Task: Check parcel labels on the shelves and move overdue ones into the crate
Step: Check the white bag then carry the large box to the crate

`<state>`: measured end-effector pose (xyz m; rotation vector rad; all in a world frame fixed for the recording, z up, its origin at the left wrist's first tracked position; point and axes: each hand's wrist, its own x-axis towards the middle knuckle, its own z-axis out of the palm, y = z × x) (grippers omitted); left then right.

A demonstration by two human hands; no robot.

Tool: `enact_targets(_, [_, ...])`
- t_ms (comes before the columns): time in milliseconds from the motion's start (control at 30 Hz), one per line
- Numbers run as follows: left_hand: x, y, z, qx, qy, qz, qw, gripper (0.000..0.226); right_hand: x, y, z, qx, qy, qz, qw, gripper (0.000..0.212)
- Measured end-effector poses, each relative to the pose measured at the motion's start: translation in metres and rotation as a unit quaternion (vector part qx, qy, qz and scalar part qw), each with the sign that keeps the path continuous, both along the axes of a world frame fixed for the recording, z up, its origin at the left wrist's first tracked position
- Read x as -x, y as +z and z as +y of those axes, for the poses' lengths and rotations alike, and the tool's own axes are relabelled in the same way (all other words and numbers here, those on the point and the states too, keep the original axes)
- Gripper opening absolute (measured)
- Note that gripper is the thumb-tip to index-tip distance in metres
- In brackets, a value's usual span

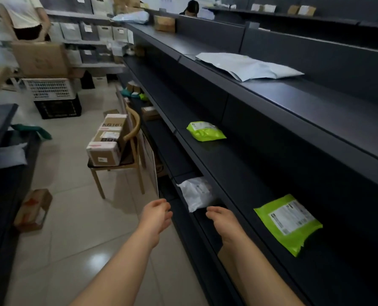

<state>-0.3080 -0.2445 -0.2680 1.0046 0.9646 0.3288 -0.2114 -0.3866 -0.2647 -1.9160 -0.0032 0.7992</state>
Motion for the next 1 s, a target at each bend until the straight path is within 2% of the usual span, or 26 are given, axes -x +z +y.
enact_targets(167, [-0.044, -0.024, 0.1, -0.013, -0.083, 0.031, 0.996, 0.03, -0.028, -0.022, 0.079, 0.005, -0.068, 0.008, 0.998, 0.036])
enact_targets(367, [-0.101, -0.041, 0.194, -0.032, -0.178, 0.069, 0.981, 0.028, -0.048, -0.042, 0.149, -0.022, -0.174, 0.083, 0.981, 0.042])
enact_targets(467, [-0.14, -0.053, 0.209, -0.016, -0.23, 0.087, 0.969, 0.013, -0.066, -0.055, 0.161, -0.007, -0.231, 0.103, 0.967, 0.043])
enact_targets(533, [-0.167, -0.064, 0.211, -0.01, -0.267, 0.098, 0.959, 0.023, -0.08, -0.062, 0.164, -0.008, -0.264, 0.113, 0.958, 0.037])
enact_targets(600, [-0.195, -0.077, 0.213, -0.003, -0.29, 0.119, 0.95, 0.025, -0.094, -0.069, 0.168, -0.016, -0.283, 0.109, 0.953, 0.026])
enact_targets(733, [-0.241, -0.105, 0.221, -0.006, -0.336, 0.144, 0.931, 0.029, -0.126, -0.092, 0.172, -0.001, -0.309, 0.106, 0.945, 0.023])
enact_targets(867, [-0.278, -0.138, 0.238, -0.044, -0.362, 0.162, 0.917, 0.031, -0.152, -0.12, 0.183, 0.03, -0.32, 0.126, 0.938, 0.038])
enact_targets(1000, [-0.311, -0.169, 0.256, -0.098, -0.432, 0.177, 0.879, 0.03, -0.169, -0.149, 0.192, 0.04, -0.351, 0.133, 0.926, 0.042])
